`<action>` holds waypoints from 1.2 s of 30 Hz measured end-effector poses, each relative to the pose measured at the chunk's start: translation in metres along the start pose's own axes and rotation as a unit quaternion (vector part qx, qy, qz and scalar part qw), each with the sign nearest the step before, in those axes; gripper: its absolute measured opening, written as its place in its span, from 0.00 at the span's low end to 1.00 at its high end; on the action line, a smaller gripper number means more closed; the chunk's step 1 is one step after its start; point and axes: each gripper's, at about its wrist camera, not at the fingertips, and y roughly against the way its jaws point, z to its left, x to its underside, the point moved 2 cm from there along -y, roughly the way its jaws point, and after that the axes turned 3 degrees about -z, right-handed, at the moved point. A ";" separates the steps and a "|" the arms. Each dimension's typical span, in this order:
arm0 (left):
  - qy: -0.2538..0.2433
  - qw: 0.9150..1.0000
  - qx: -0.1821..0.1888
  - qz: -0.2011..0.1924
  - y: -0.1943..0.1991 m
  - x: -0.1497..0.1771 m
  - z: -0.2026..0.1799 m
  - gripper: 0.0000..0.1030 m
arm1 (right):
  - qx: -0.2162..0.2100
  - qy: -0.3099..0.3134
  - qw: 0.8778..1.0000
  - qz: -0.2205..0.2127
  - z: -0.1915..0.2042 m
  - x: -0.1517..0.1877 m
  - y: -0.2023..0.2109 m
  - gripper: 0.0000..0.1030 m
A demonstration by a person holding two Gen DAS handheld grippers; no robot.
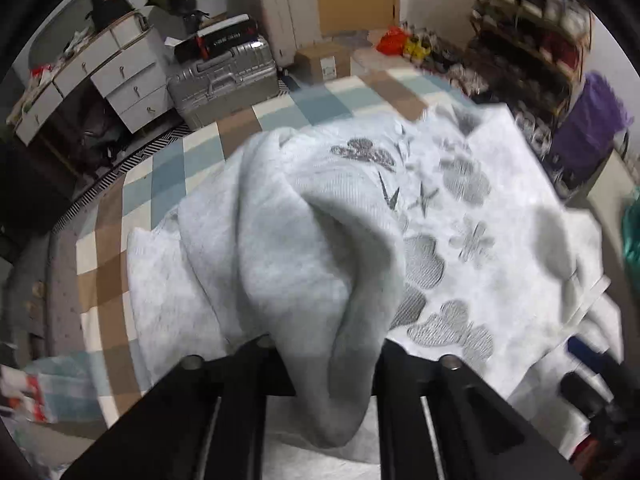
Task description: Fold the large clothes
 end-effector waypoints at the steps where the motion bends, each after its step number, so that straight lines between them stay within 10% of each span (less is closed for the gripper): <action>1: -0.008 1.000 -0.012 -0.009 0.006 -0.003 0.000 0.02 | 0.001 -0.001 1.000 0.004 -0.001 0.000 -0.001 0.75; 12: 0.037 0.994 0.083 -0.055 0.097 -0.047 -0.028 0.00 | -0.021 -0.031 0.996 0.077 -0.016 0.014 -0.029 0.75; 19: 0.029 0.987 0.147 -0.055 0.070 0.003 -0.064 0.00 | 0.002 -0.025 0.992 0.120 -0.026 0.023 -0.041 0.72; 30: 0.149 0.953 0.263 -0.032 0.009 0.092 -0.035 0.00 | 0.001 -0.060 0.998 0.014 -0.056 0.047 0.044 0.74; 33: 0.200 0.928 0.314 -0.019 0.025 0.103 -0.018 0.13 | -0.002 -0.044 0.998 -0.033 -0.051 0.046 0.061 0.75; 36: 0.199 0.931 0.301 -0.061 0.051 0.117 0.008 0.48 | -0.009 -0.014 0.998 -0.057 -0.037 0.033 0.063 0.77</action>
